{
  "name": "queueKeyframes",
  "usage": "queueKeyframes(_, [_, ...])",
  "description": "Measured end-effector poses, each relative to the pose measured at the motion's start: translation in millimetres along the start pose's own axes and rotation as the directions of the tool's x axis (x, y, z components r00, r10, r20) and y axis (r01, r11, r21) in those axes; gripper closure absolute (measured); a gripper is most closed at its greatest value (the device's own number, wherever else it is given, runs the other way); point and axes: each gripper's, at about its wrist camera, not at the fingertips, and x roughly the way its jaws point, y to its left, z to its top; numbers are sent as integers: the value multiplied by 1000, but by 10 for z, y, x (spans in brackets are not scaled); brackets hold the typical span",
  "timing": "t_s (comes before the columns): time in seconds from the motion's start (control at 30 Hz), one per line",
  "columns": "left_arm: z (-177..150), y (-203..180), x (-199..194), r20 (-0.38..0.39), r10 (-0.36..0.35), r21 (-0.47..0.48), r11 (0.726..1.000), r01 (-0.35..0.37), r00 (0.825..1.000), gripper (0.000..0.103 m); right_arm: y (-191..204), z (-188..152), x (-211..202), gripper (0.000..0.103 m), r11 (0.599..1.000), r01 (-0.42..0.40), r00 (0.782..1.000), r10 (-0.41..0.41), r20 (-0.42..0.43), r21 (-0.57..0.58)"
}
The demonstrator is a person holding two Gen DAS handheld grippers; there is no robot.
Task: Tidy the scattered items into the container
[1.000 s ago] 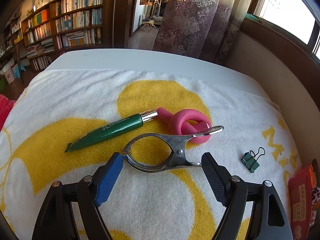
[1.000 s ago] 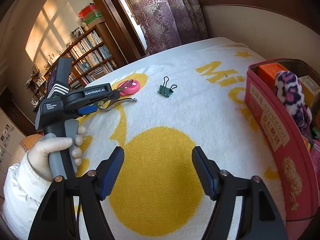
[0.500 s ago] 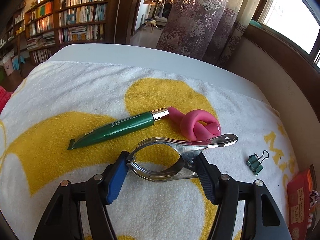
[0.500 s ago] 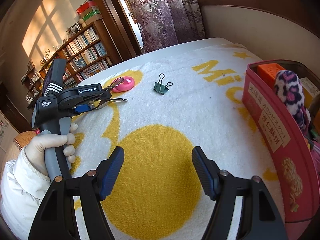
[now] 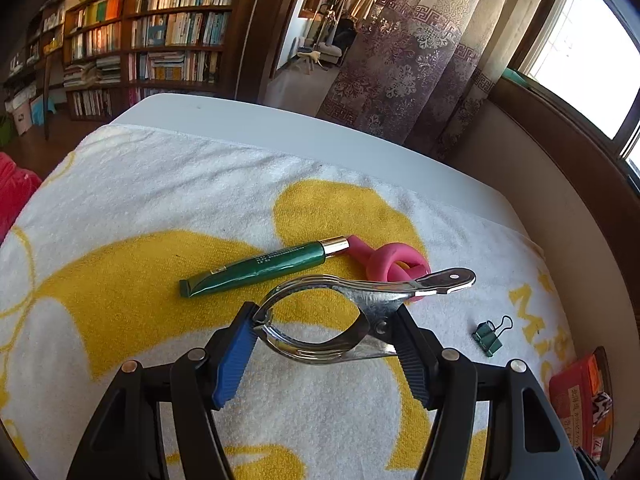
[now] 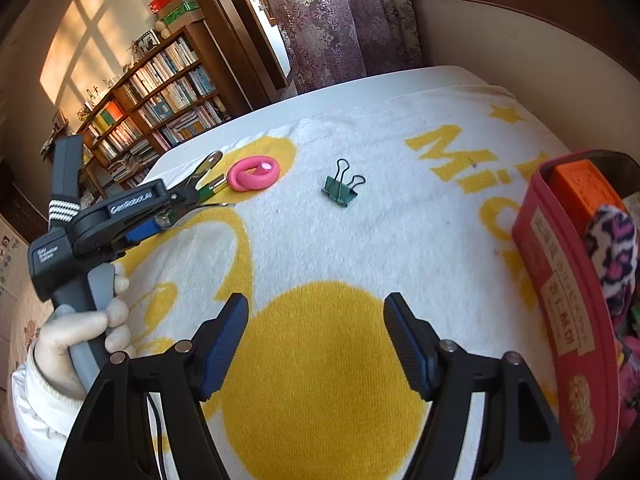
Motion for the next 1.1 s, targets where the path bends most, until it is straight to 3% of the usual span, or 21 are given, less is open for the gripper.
queueKeyframes(0.27, [53,92,-30,12,4,-36,999,-4,1000,36,-28,336,407,29,997,18,999,-16,-28,80])
queueKeyframes(0.5, [44,122,4,1,2,-54,999,-2,1000,36,2,595,732,30,985,131,991,-130,-22,112])
queueKeyframes(0.7, [40,177,64,-12,11,-70,997,-12,1000,36,138,676,976,43,959,277,961,-278,5,54])
queueKeyframes(0.83, [28,177,85,-18,12,-68,998,-14,1000,36,182,661,1017,60,934,356,934,-356,32,-11])
queueKeyframes(0.87, [25,171,90,-20,11,-66,998,-12,1000,36,163,661,996,65,935,354,935,-354,33,-10])
queueKeyframes(1.1, [13,123,68,-20,2,-52,999,-3,1000,35,-23,526,743,65,959,285,958,-285,24,8])
